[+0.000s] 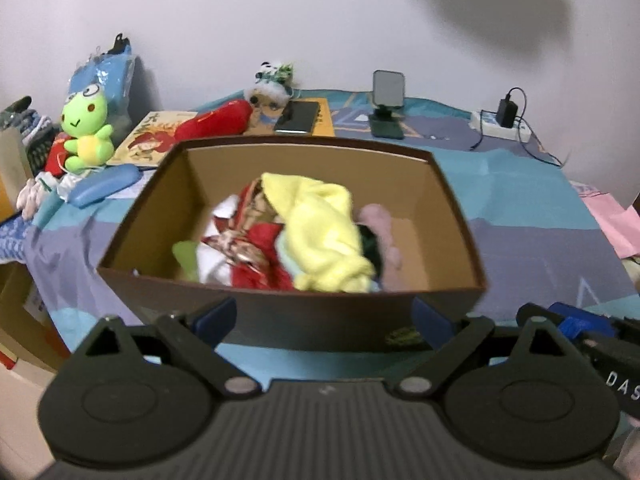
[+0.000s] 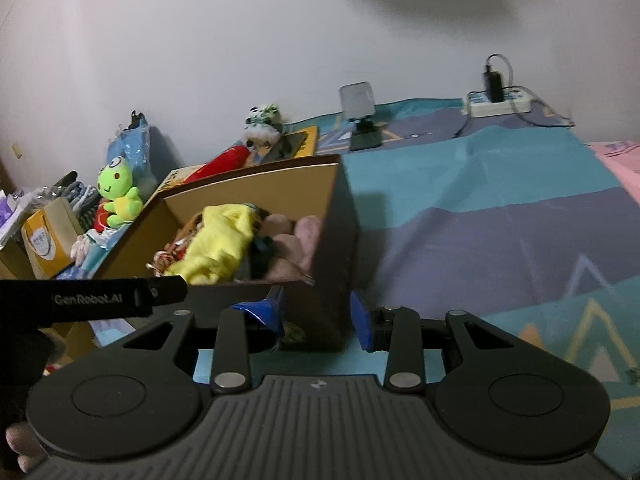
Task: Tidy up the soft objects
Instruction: 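Pull the open right gripper back out of the brown box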
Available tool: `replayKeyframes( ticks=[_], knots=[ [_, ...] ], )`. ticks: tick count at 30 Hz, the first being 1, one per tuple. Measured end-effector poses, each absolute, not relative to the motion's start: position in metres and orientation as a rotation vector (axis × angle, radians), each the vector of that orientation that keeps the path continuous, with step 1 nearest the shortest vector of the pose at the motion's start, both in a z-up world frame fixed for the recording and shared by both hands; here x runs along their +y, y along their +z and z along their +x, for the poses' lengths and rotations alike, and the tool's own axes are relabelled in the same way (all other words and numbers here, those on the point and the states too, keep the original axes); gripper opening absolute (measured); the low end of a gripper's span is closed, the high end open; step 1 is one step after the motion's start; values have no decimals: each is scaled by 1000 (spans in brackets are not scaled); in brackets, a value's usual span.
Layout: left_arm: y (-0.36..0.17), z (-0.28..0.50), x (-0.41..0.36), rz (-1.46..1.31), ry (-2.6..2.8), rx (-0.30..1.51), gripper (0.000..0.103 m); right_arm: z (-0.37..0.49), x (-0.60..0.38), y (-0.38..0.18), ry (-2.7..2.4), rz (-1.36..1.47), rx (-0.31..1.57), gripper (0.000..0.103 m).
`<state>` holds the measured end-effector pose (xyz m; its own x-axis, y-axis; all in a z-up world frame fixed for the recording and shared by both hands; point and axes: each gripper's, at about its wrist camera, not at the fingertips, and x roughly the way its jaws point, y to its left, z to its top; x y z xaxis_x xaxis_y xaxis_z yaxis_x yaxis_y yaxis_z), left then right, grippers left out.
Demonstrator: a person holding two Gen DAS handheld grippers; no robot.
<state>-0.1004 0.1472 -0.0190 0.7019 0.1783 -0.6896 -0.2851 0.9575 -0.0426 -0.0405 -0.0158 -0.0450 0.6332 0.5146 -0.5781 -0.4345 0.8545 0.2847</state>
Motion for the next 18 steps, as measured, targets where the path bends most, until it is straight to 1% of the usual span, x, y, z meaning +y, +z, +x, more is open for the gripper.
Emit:
replayKeyframes(
  ticks=[7,18],
  knots=[
    [-17,-106,97,-94,277,753,93,-56,-56,-50,490,120,698,19],
    [-23,-93,23,0,214,789,93,-61,-123,-51,347,156,692,19]
  ],
)
